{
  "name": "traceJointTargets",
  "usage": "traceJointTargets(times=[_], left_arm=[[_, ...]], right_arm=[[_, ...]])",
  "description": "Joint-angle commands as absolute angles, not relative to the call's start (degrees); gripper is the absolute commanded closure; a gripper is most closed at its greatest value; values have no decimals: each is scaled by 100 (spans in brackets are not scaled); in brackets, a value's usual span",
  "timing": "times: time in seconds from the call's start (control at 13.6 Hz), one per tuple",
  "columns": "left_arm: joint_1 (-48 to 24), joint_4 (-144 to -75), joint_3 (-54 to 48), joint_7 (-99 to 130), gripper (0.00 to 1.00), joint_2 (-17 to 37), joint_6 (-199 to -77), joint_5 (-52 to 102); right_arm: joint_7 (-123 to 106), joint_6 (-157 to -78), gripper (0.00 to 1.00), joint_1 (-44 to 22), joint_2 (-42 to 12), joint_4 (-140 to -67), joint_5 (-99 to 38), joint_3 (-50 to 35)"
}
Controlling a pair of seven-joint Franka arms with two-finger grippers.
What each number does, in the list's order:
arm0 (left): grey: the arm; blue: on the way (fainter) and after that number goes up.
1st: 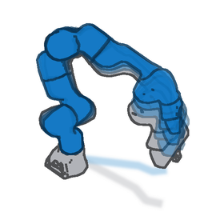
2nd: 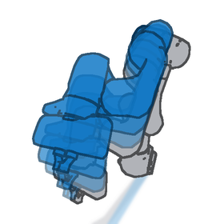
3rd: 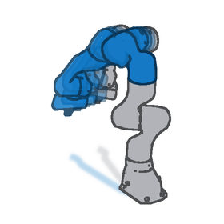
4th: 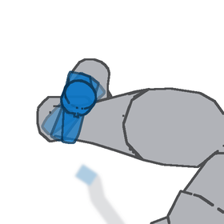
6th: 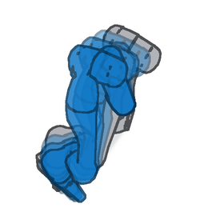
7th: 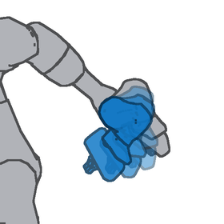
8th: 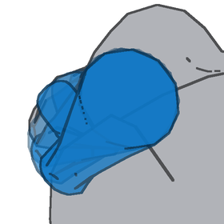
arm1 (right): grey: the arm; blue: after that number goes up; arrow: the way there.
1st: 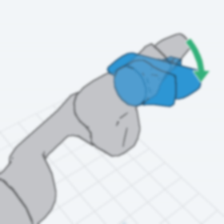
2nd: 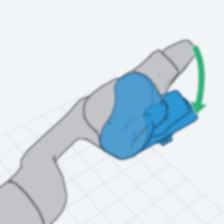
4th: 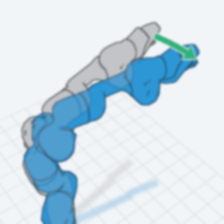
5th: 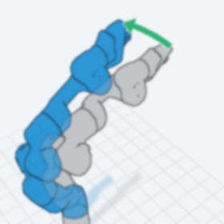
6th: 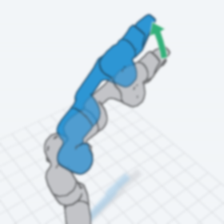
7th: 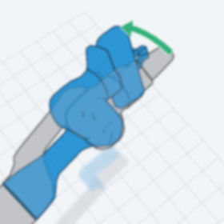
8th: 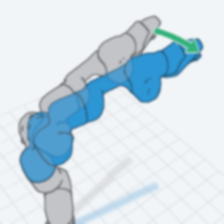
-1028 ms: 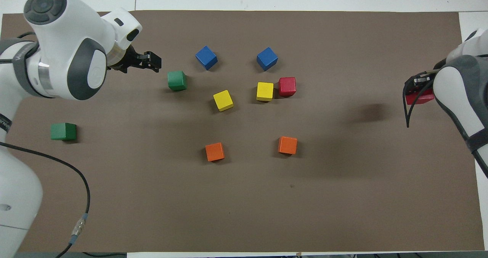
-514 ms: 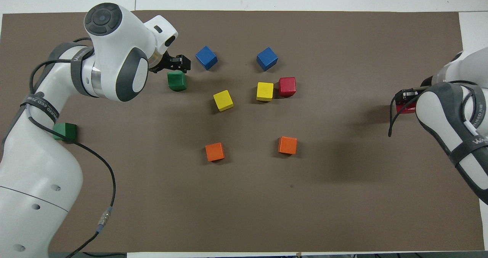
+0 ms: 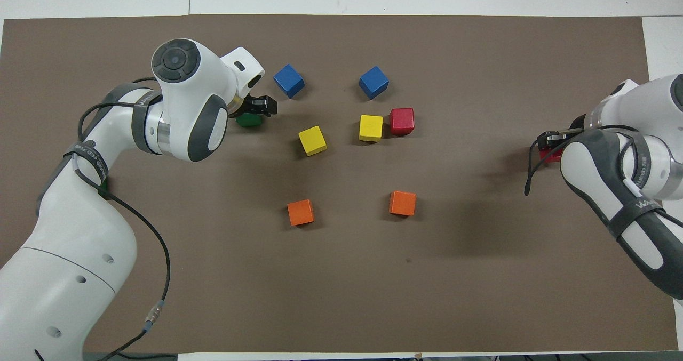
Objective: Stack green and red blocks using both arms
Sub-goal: 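Carry the green cube beside the first while the right gripper releases red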
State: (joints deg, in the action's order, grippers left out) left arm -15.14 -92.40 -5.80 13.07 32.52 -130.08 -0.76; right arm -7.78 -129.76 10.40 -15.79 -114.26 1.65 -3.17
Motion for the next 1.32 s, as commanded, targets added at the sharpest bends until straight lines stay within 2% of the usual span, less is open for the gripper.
traceJointTargets(times=[0.0, 0.07, 0.37, 0.59, 0.66, 0.73, 0.88, 1.03, 1.25], left_arm=[[-1687, -9440, -466, 1520, 38, 3190, -13202, -193], [-1679, -9396, -457, 1512, 97, 3182, -13027, -193], [-1574, -9106, -466, 1459, 100, 3121, -12385, -299], [-1258, -9105, -466, 1424, 100, 2770, -12104, -273], [-1083, -9114, -483, 1372, 100, 2612, -11946, -255], [-907, -9132, -510, 1249, 100, 2454, -11744, -246], [-608, -9184, -510, 750, 100, 2102, -11226, -237], [-230, -9281, -492, -22, 100, 1794, -10830, -220], [411, -9806, -483, -1078, 100, 1355, -10775, -220]], right_arm=[[-650, -13323, 100, 1011, -1582, -11566, 211, -352], [-659, -13385, 100, 1011, -1652, -11566, 220, -352], [-668, -13517, 100, 1011, -1775, -11566, 220, -352], [-650, -13658, 100, 967, -1811, -11601, 220, -360], [-676, -13632, 45, 967, -1811, -11593, 220, -352], [-703, -13519, 0, 958, -1767, -11567, 228, -352], [-703, -13203, 0, 905, -1627, -11453, 316, -352], [-703, -12511, 0, 897, -1407, -11103, 465, -352], [-668, -11132, 0, 896, -1283, -10050, 492, -413]])
